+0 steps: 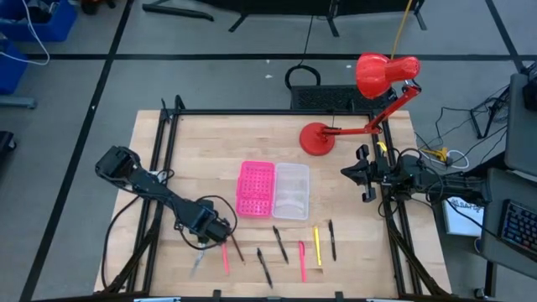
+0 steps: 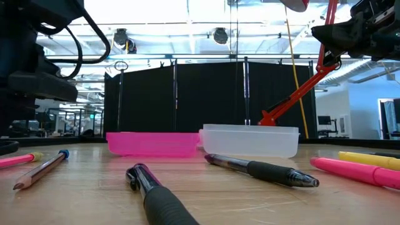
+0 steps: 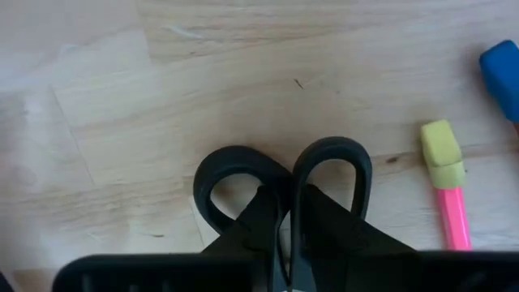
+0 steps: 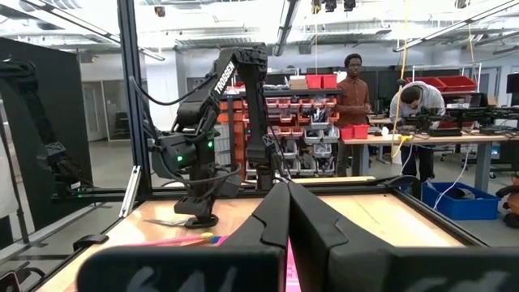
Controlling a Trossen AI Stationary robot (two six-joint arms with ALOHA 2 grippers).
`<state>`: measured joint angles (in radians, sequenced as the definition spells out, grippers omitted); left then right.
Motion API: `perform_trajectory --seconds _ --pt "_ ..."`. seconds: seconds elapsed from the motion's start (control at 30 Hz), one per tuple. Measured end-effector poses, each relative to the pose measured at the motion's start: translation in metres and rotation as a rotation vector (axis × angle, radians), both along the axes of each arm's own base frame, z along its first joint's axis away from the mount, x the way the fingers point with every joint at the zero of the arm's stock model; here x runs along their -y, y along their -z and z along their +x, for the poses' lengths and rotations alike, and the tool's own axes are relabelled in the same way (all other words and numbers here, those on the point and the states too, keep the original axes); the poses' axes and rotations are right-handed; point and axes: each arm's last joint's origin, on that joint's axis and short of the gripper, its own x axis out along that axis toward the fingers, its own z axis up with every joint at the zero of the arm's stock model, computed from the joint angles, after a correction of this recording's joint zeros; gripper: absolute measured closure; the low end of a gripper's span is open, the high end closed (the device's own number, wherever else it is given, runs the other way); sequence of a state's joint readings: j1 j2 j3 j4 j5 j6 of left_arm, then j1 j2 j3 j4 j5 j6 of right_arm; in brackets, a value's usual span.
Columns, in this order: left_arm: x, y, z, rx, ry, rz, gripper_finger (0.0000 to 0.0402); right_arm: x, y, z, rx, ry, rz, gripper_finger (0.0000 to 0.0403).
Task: Pick & place school supplies into a supply box
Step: Put the black scissors into the pink supply box
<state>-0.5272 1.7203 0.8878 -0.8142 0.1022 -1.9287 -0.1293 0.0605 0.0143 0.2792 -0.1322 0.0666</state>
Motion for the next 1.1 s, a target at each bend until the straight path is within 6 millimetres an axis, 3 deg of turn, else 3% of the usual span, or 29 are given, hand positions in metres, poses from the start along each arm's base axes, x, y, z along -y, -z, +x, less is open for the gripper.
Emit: perform_trajectory --seconds 0.2,0.33,0.47,0.7,0.83,0.97,1.1 --pt "-0.007 -0.020 -0.009 0.020 0.021 0.110 0.0356 0.000 0.000 0.000 0.000 0.000 0.000 0.0403" --pt "-0.008 -0.050 -0.008 0.089 0.010 0.118 0.0387 0.000 0.000 0.000 -0.001 0.000 0.000 0.0403" --pt "-0.011 -0.084 -0.001 0.162 -0.004 0.144 0.0390 0.000 0.000 0.000 -0.001 0.000 0.000 0.0403" --pt "-0.026 -0.151 0.027 0.341 0.047 0.225 0.0390 0.000 0.000 0.000 0.000 0.000 0.000 0.0403" --pt "-0.042 -0.180 0.049 0.463 0.094 0.293 0.0390 0.000 0.000 0.000 0.000 0.000 0.000 0.0403" --pt "-0.058 -0.199 0.076 0.627 0.175 0.306 0.0390 0.000 0.000 0.000 0.000 0.000 0.000 0.0403" --pt "-0.078 -0.201 0.106 0.741 0.215 0.338 0.0390 0.000 0.000 0.000 -0.001 0.000 0.000 0.0403"
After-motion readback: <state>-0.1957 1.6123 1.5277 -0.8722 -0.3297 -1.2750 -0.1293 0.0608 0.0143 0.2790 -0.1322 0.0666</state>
